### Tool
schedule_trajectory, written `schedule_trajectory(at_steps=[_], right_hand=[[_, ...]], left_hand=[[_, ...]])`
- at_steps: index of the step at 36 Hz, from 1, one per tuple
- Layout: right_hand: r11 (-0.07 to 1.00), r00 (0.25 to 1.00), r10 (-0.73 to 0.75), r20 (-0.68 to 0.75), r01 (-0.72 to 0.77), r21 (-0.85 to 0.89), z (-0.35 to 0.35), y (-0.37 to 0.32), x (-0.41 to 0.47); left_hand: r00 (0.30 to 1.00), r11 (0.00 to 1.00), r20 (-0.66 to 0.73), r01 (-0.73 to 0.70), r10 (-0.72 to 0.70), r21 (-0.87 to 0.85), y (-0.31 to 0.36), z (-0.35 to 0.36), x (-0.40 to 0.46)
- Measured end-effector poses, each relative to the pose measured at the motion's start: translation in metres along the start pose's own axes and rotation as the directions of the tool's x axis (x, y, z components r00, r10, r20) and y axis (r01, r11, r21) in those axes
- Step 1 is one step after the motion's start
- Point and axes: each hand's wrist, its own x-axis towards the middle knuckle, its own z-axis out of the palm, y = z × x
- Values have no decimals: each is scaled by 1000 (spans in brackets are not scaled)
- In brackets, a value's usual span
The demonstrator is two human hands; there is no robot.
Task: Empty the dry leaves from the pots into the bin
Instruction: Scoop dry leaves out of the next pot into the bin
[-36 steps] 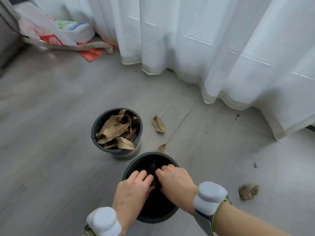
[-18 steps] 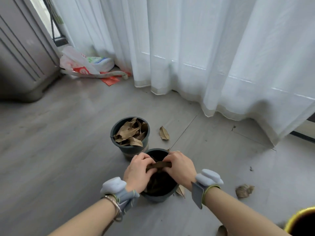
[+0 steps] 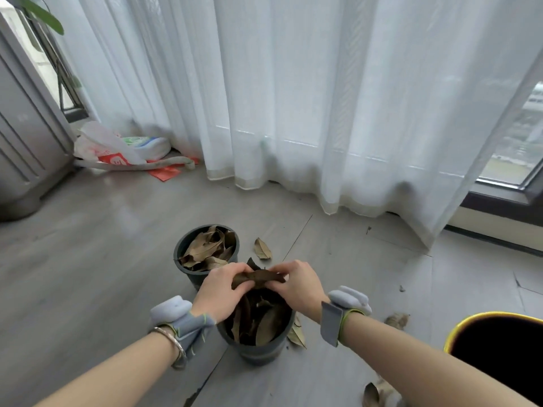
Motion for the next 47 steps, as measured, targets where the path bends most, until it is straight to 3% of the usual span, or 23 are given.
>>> schedule_trajectory(at_steps=[8, 17, 24, 29, 31, 37, 43, 47], right_hand=[[998, 997, 34, 65, -37, 46, -11, 0, -10], [965, 998, 70, -6, -66, 252, -94, -4, -56], [921, 975, 203, -88, -160, 357, -187, 21, -133], [875, 907, 406, -111, -350, 334, -224, 59, -186], [829, 858, 505, -91, -453, 328, -227, 81, -205], [766, 764, 640, -86, -624, 157, -207, 131, -221], [747, 753, 637, -163, -656, -109, -180, 168, -219], [724, 739, 652, -171, -673, -150, -168, 175, -216]], left_hand=[[993, 997, 101, -62, 66, -47, 6, -11, -4], [946, 950, 134, -275, 295, -148, 84, -33, -5], [799, 814, 236, -458, 553, -358, 182, -1, -1], [684, 753, 330, -525, 651, -397, 238, 54, -4], [645, 758, 398, -546, 652, -358, 257, 87, -8], [623, 795, 554, -594, 553, -124, 275, 156, -16], [613, 621, 613, -746, 498, 241, 281, 204, -22], [571, 551, 685, -783, 451, 289, 281, 216, -16]])
